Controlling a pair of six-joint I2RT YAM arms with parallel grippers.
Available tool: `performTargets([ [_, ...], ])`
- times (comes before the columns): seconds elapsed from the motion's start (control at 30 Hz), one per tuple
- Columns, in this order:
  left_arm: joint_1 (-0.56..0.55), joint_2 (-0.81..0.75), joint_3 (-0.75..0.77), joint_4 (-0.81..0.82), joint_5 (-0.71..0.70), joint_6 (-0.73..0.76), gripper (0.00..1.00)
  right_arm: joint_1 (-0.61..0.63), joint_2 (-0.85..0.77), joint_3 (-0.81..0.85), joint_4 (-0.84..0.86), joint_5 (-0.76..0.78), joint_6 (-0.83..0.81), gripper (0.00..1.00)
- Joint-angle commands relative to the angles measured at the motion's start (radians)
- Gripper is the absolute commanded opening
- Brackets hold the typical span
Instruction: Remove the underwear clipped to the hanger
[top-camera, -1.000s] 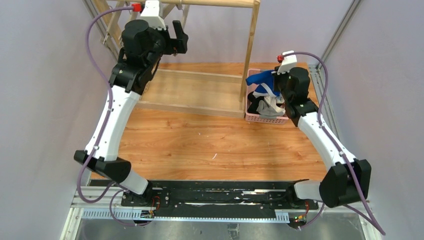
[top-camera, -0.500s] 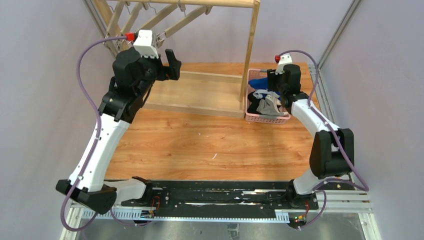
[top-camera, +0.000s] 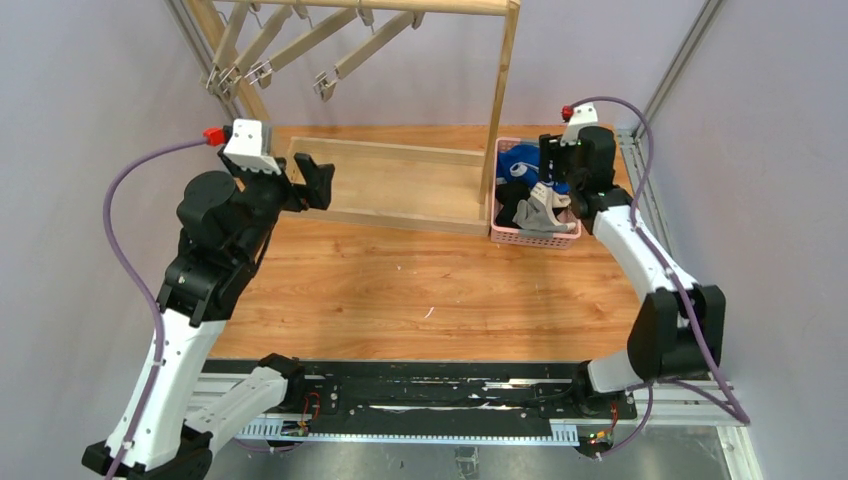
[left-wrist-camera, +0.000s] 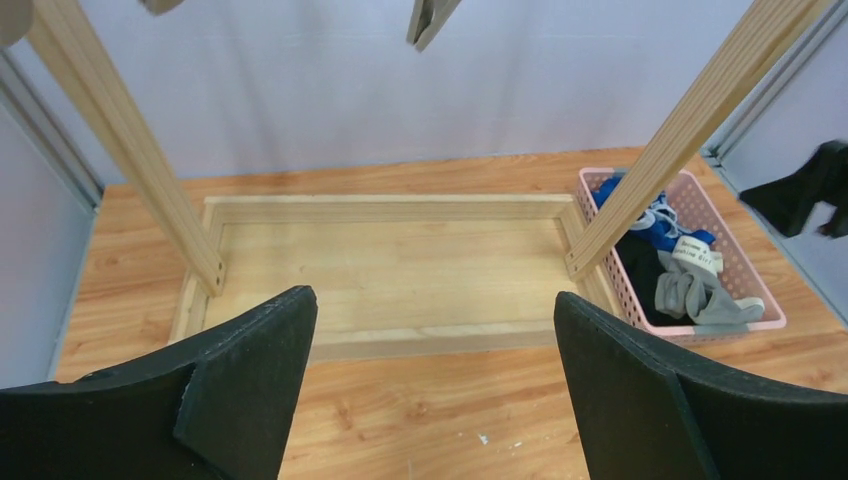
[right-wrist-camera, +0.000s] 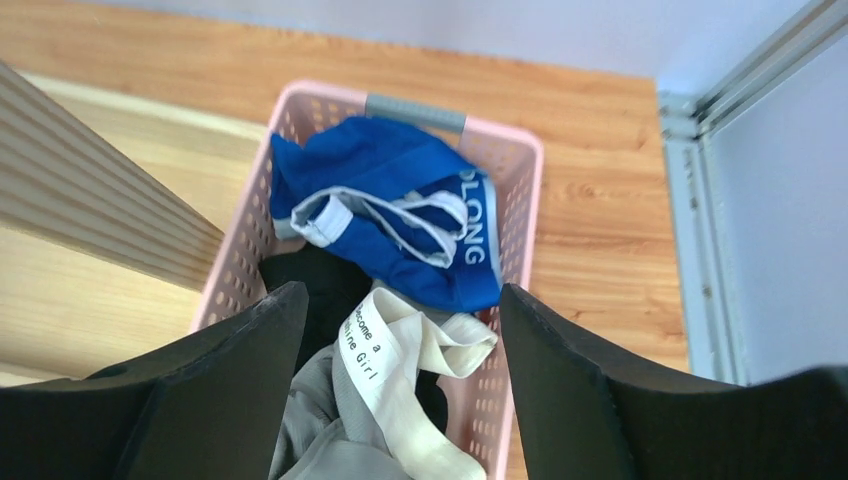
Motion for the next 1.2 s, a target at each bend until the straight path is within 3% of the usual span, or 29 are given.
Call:
performTargets([
  [0.0, 0.003, -0.055, -0.063, -0.032, -0.051, 0.019, 0.98, -0.014, -0.142, -0.028, -0.069, 0.057, 0.017, 0.72],
  [0.27, 0.002, -0.163, -0.238, -0.041, -0.129, -0.015, 0.98, -0.008, -0.503, -0.226, -0.146, 0.108, 0.052, 0.75],
  [0.57, 0.002, -0.406, -0.407, -0.052, -0.299, -0.045, 0.98, -0.006, -0.877, -0.412, -0.226, 0.124, 0.115, 0.75],
  [0.83, 0.003, -0.482, -0.450, -0.120, -0.353, -0.039, 0.98, -0.005, -0.997, -0.491, -0.267, 0.156, 0.141, 0.76],
  [1.17, 0.002, -0.494, -0.495, -0.148, -0.376, -0.052, 0.98, -0.006, -1.020, -0.486, -0.286, 0.183, 0.135, 0.76],
])
